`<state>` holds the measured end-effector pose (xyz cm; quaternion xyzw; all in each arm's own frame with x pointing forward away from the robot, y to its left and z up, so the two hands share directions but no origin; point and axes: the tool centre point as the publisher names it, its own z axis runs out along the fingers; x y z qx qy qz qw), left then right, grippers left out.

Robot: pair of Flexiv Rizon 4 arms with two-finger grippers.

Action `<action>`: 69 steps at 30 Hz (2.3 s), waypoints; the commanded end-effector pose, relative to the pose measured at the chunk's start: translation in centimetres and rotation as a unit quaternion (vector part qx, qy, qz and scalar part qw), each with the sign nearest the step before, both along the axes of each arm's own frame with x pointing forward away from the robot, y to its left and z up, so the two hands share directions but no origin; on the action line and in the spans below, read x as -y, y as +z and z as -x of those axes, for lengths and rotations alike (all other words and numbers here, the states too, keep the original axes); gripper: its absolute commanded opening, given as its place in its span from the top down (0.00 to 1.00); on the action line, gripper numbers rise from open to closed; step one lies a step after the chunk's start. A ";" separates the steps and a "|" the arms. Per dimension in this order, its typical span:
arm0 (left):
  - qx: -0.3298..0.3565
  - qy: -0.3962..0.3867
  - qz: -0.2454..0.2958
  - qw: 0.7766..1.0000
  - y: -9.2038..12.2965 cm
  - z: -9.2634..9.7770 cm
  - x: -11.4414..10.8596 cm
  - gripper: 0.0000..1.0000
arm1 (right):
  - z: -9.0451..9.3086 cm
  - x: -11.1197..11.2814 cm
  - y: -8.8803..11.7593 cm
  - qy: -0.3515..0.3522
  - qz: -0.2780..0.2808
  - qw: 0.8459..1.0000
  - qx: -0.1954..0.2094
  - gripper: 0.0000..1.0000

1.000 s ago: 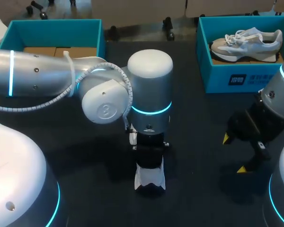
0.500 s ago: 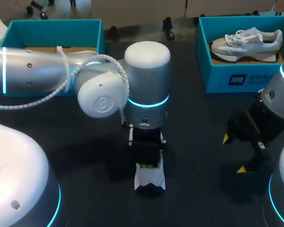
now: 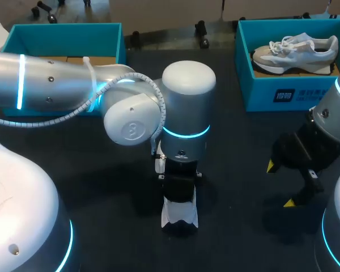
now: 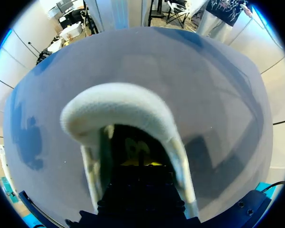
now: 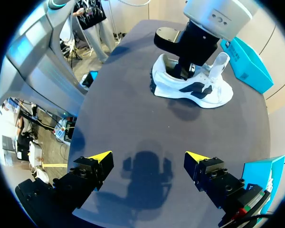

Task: Take the shoe out of the shoebox, open the shoe tongue, remove and reinsert the insole, then place the shoe into the shoebox

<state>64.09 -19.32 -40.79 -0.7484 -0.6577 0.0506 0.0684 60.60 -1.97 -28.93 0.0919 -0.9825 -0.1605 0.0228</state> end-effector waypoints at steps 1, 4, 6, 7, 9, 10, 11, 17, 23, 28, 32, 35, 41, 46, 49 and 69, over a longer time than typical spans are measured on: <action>-0.001 0.002 0.015 1.000 -0.7 -0.2 0.4 1.00 | 0.1 0.1 -0.1 0.000 0.000 1.000 0.002 0.00; 0.000 0.000 0.024 1.000 0.5 -0.2 0.4 1.00 | 0.1 0.1 -0.1 0.000 0.000 1.000 0.002 0.00; 0.003 -0.001 0.030 1.000 1.3 -0.2 0.3 1.00 | 0.1 0.1 -0.1 0.000 0.000 1.000 0.002 0.00; 0.000 0.001 0.034 0.999 1.7 -0.2 0.3 1.00 | 0.1 0.1 -0.1 0.000 0.000 1.000 0.002 0.00; 0.001 0.002 0.039 0.999 2.3 -0.3 0.3 1.00 | 0.1 0.1 -0.1 0.000 0.000 1.000 0.002 0.00; -0.001 0.002 0.042 0.999 2.7 -0.3 0.2 1.00 | 0.1 0.1 -0.1 0.000 0.000 1.000 0.002 0.00; -0.001 0.002 0.044 0.999 2.9 -0.3 0.2 1.00 | 0.1 0.1 -0.1 0.000 0.000 1.000 0.002 0.00; 0.004 0.004 0.063 0.998 4.1 -0.8 0.5 1.00 | 0.1 0.1 -0.1 0.000 0.000 1.000 0.002 0.00; 0.018 0.008 0.070 0.997 4.7 -1.7 1.1 1.00 | 0.1 0.1 -0.1 0.000 0.000 1.000 0.002 0.00; 0.029 0.011 0.070 0.997 5.0 -1.5 0.8 1.00 | 0.1 0.1 -0.1 0.000 0.000 1.000 0.002 0.00; 0.053 0.027 0.071 0.996 4.4 -1.7 0.7 1.00 | 0.1 0.1 -0.1 0.000 0.000 1.000 0.002 0.00; 0.063 0.038 0.070 0.995 4.0 -2.3 0.8 1.00 | 0.1 0.1 -0.1 0.000 0.000 1.000 0.002 0.00; 0.066 0.044 0.065 0.995 4.0 -2.9 0.9 1.00 | 0.1 0.1 -0.1 0.000 0.000 1.000 0.002 0.00; 0.069 0.046 0.057 0.995 4.1 -3.1 0.9 0.80 | 0.1 0.1 -0.1 0.000 0.000 1.000 0.002 0.00; 0.068 0.047 0.053 0.995 4.2 -3.3 0.9 0.58 | 0.1 0.1 -0.1 0.000 0.000 1.000 0.002 0.00; 0.051 0.055 0.036 0.997 3.8 -3.7 -0.6 0.04 | 0.1 0.1 -0.1 0.000 0.000 1.000 0.002 0.00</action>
